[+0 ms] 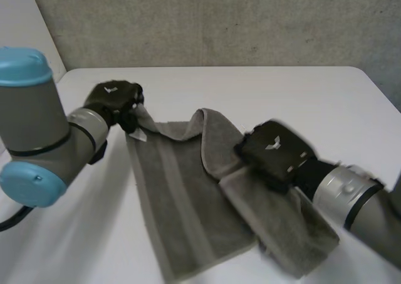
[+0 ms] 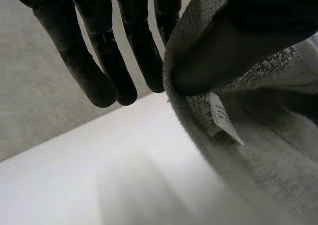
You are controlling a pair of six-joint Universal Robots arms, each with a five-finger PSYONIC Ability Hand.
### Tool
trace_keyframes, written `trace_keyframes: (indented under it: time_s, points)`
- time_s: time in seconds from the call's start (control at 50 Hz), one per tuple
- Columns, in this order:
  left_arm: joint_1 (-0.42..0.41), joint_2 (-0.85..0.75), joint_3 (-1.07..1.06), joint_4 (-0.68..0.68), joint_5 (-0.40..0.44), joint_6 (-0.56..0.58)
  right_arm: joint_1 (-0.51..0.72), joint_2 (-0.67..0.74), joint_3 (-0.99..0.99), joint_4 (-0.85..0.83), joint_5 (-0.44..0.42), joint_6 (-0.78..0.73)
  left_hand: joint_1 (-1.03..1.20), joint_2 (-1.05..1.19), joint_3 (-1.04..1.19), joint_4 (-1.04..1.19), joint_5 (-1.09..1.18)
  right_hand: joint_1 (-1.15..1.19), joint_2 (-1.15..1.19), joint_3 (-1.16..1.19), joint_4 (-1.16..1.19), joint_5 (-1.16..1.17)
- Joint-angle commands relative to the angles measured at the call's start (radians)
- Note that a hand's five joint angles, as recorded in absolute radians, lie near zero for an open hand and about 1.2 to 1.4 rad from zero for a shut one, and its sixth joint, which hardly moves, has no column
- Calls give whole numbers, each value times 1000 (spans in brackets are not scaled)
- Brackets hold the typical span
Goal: Fold the towel.
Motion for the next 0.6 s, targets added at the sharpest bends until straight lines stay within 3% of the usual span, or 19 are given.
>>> trace_keyframes:
  time_s: [0.02,0.2,0.38,0.46,0.6]
  points:
    - [48,127,10,-6,5,-57,-173,-133,-124,88,28,145,-23,-97,-122,-110,-257,64,94,60,62,56]
    - [65,317,48,-18,24,-164,-256,-216,-349,198,14,421,-23,-97,-122,-110,-257,64,94,60,62,56]
    - [110,428,47,-35,26,-197,-292,-181,-569,465,-62,441,-23,-97,-122,-110,-257,64,94,60,62,56]
    - [154,411,39,-118,26,-191,-305,-54,-621,597,-116,335,-23,-97,-122,-110,-257,64,94,60,62,56]
    - [185,242,30,-216,29,-184,-259,120,-645,763,-101,35,-23,-97,-122,-110,-257,64,94,60,62,56]
